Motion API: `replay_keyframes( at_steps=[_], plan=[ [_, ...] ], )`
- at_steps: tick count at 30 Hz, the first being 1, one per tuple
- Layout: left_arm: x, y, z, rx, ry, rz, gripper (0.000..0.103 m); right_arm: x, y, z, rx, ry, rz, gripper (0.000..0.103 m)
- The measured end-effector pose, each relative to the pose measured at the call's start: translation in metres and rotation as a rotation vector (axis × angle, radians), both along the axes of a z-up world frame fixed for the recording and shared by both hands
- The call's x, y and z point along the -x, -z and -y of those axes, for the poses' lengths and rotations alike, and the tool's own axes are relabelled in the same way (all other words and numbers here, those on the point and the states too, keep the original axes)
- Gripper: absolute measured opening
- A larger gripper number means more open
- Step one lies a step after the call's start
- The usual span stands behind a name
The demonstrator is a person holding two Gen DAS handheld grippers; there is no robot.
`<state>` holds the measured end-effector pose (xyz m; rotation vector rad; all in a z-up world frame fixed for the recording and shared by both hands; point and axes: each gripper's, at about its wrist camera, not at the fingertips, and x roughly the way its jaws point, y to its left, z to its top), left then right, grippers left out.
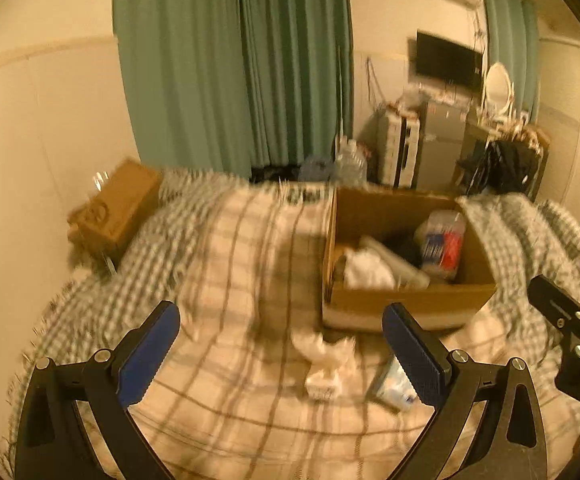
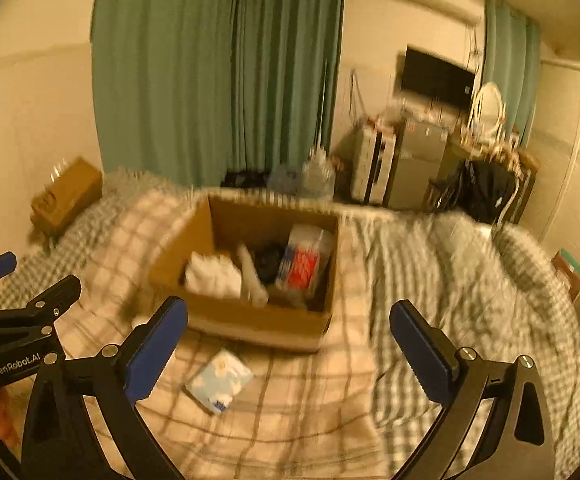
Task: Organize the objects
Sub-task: 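Pull both tools back from the box toward the tissues, then grasp the white lace tissue with the left tool while the right tool grasps the blue tissue pack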
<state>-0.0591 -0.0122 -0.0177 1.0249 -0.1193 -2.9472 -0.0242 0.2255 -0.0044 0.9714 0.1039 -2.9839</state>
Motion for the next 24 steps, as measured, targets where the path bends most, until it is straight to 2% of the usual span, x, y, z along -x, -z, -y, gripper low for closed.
replay_keyframes(
  at_steps=[4, 12, 14, 16, 17, 18, 19, 20, 24],
  plan=[
    [0.014, 0.038, -0.004, 0.019, -0.002, 0.069, 0.103, 0.024, 0.045, -0.002, 0.006, 0.006, 0.118, 0.101],
    [0.052, 0.102, -0.012, 0.033, 0.025, 0.207, 0.102, 0.050, 0.081, -0.005, 0.035, 0.008, 0.222, 0.101],
    [0.059, 0.112, -0.015, 0.019, 0.050, 0.239, 0.092, 0.056, 0.088, -0.003, 0.035, 0.004, 0.245, 0.101],
    [0.066, 0.124, -0.018, 0.001, 0.079, 0.283, 0.071, 0.062, 0.095, -0.002, 0.035, 0.002, 0.271, 0.101],
    [0.069, 0.130, -0.019, -0.018, 0.096, 0.309, 0.065, 0.064, 0.098, -0.001, 0.035, 0.001, 0.280, 0.101],
    [0.072, 0.135, -0.019, -0.038, 0.110, 0.333, 0.050, 0.067, 0.101, -0.001, 0.035, 0.002, 0.289, 0.101],
    [0.073, 0.139, -0.018, -0.056, 0.122, 0.349, 0.031, 0.070, 0.104, 0.001, 0.035, 0.001, 0.300, 0.101],
    [0.074, 0.142, -0.017, -0.081, 0.133, 0.369, 0.024, 0.072, 0.106, 0.002, 0.035, 0.001, 0.306, 0.101],
    [0.069, 0.135, -0.010, -0.129, 0.131, 0.354, 0.017, 0.076, 0.114, 0.008, 0.032, -0.013, 0.334, 0.101]
  ],
)
